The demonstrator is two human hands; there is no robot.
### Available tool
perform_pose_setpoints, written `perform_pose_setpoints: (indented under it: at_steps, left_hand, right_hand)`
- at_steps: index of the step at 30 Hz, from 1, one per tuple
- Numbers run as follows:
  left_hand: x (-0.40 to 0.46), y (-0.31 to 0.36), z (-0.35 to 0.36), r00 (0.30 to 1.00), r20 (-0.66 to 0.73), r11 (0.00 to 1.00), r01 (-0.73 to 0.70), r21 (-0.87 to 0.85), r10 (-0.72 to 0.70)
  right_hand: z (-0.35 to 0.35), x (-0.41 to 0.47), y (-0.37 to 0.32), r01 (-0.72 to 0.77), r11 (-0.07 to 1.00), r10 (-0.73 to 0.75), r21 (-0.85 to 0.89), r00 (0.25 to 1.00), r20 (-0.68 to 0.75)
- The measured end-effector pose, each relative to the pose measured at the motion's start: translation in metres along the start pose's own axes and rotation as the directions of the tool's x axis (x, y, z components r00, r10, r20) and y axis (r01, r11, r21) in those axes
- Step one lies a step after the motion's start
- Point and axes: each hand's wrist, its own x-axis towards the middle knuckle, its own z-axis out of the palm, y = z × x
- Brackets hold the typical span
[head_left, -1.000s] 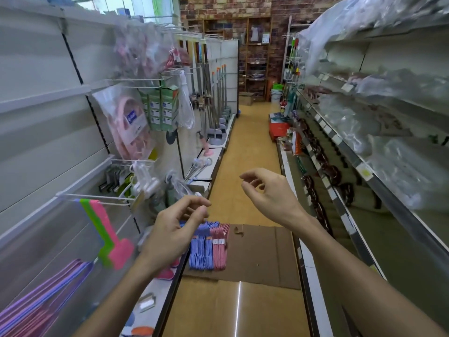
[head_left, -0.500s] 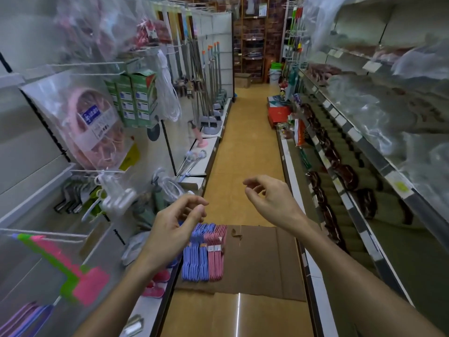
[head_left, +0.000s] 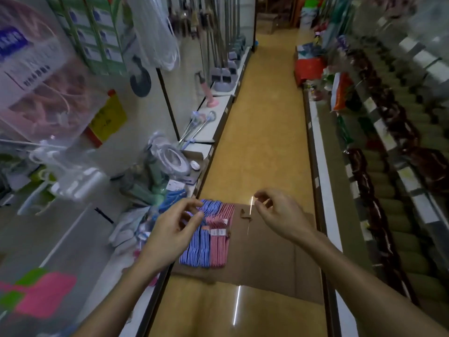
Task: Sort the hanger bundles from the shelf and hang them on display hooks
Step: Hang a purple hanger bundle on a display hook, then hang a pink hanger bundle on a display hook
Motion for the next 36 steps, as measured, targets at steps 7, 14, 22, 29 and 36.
perform_pose_setpoints:
  at_steps: [7, 14, 22, 29, 36]
  left_hand:
    - [0.038, -0.183, 0.097, 0.998, 0.061, 0.997, 0.028, 0.073, -0.032]
    - [0.061, -0.331, 0.182, 0.991, 0.125, 0.994, 0.028, 0.103, -0.041]
    - [0.089, -0.479, 0.257, 0.994, 0.098, 0.994, 0.030, 0.107, -0.040]
    - [0.118, -0.552, 0.287, 0.994, 0.104, 0.988, -0.049, 0.145, 0.034]
    - [0.146, -0.565, 0.294, 0.992, 0.034, 0.986, -0.124, 0.110, 0.121]
  right_hand:
    - [0.152, 0.048, 0.126, -0.092, 0.995, 0.092, -0.031, 0.996, 0.011]
    - [0.297, 0.083, 0.239, -0.191, 0.976, 0.193, -0.109, 0.981, 0.012]
    - [0.469, 0.108, 0.351, -0.365, 0.930, 0.358, 0.041, 0.926, 0.122]
    - [0.586, 0.128, 0.398, -0.406, 0.907, 0.384, 0.109, 0.906, 0.180]
    - [0.667, 0.138, 0.420, -0.608, 0.631, 0.482, 0.481, 0.794, 0.371]
